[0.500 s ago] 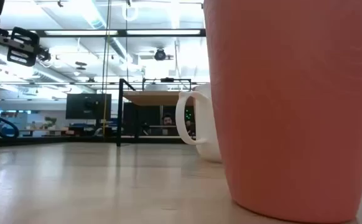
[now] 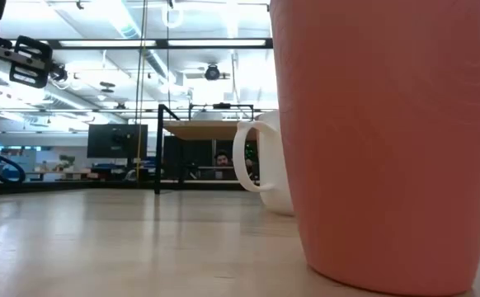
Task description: Stack small to large cups/mugs on shelf
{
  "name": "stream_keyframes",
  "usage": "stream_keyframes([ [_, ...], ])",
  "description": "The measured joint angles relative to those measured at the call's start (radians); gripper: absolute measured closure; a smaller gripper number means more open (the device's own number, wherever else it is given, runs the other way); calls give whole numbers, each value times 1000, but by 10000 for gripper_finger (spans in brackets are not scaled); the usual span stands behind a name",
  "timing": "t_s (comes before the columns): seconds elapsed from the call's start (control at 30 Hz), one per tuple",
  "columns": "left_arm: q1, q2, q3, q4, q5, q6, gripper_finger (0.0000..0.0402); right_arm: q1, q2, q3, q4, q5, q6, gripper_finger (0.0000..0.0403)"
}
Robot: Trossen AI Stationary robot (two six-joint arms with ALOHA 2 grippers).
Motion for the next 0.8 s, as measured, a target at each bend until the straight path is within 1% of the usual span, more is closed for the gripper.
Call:
stream_keyframes([
  [0.17,0,0,0,0,0,0,366,0,0,0,0,0,0,331],
  [0.47,0,0,0,0,0,0,376,0,0,0,0,0,0,331],
  [0.8,0,0,0,0,0,0,366,0,0,0,0,0,0,331],
])
